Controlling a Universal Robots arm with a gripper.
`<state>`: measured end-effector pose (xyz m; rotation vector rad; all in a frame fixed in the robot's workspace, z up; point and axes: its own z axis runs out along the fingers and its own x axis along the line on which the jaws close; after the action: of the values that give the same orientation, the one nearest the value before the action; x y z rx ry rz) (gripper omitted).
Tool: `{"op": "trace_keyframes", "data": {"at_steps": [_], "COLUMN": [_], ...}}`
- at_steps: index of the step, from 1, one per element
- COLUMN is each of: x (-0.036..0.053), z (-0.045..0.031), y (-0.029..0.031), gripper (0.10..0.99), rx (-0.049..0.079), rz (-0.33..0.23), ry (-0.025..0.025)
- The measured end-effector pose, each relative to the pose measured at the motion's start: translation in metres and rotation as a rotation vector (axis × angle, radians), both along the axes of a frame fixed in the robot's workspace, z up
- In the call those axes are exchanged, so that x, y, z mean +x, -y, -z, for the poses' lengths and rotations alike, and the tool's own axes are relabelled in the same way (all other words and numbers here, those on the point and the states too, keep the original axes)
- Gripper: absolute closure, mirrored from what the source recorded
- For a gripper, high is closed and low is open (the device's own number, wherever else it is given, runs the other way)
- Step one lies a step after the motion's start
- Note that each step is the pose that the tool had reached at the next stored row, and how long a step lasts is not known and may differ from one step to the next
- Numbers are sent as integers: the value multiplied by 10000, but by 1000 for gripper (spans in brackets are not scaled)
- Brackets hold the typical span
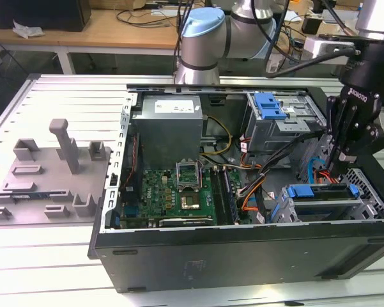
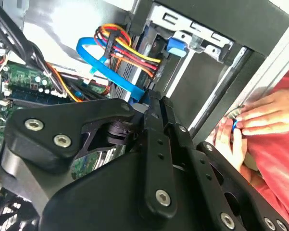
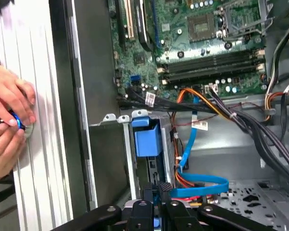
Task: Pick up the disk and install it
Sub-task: 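Insert the second disk wire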
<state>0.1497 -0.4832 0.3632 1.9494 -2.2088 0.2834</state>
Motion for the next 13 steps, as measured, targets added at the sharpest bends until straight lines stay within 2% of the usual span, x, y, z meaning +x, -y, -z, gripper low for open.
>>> {"op": "trace_keyframes", "data": {"at_steps": [2, 3, 5, 6, 7, 10, 13], "x": [-4, -11, -14, -15, -18, -20, -19], "z": [1, 1, 2, 2, 3, 5, 5], "y": [19, 30, 58, 87, 117, 128, 128], "gripper": [925, 925, 925, 925, 925, 925, 925], "rx": [259, 516, 884, 1193, 1434, 1462, 1455], "rz": [2, 2, 0, 1, 3, -12, -157], "ry": [21, 21, 21, 21, 21, 20, -8]}}
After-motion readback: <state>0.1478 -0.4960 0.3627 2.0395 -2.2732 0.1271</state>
